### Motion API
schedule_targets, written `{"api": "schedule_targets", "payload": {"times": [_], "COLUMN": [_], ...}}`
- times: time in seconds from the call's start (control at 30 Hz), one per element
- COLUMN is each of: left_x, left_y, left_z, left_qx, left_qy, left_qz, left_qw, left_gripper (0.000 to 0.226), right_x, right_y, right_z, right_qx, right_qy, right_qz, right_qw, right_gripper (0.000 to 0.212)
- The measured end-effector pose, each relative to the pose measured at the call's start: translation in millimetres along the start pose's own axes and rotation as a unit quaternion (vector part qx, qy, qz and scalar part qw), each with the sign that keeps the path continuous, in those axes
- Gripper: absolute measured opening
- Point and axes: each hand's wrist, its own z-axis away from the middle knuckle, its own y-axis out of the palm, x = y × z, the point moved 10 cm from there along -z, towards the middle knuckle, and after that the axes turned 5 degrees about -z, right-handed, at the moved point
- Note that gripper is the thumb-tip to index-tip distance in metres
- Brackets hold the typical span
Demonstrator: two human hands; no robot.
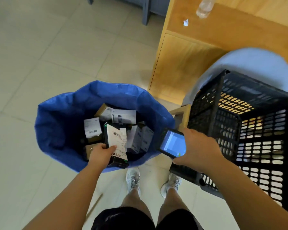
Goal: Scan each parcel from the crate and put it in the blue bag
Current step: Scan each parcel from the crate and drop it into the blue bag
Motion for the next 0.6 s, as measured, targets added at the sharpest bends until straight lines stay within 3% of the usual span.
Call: {"api": "schedule_targets", "payload": {"times": [0.13,0.33,0.5,0.6], "left_x": [11,20,2,-6], "left_y": [-17,4,35,49], "left_z": [-46,-127,-194,-226], "left_qx": [-0.032,0.008,0.028,0.017], "left_qy": [-0.023,-0.089,-0.080,-0.069], "left_qz": [0.009,0.097,0.061,0.014], "left_qw": [0.999,0.991,0.995,0.997], "left_gripper": [0.031,0.043,0.025,0.030], "right_x": [24,36,27,19], "right_y": [20,46,60,64], "right_z": [-28,-72,-110,-129], "right_qx": [0.019,0.045,0.043,0.032], "right_qy": [0.005,0.016,0.039,0.056], "right_qz": [0.022,0.022,0.027,0.030], "right_qw": [1.000,0.999,0.998,0.997], "right_gripper": [0.069,0.073,0.076,0.077]}}
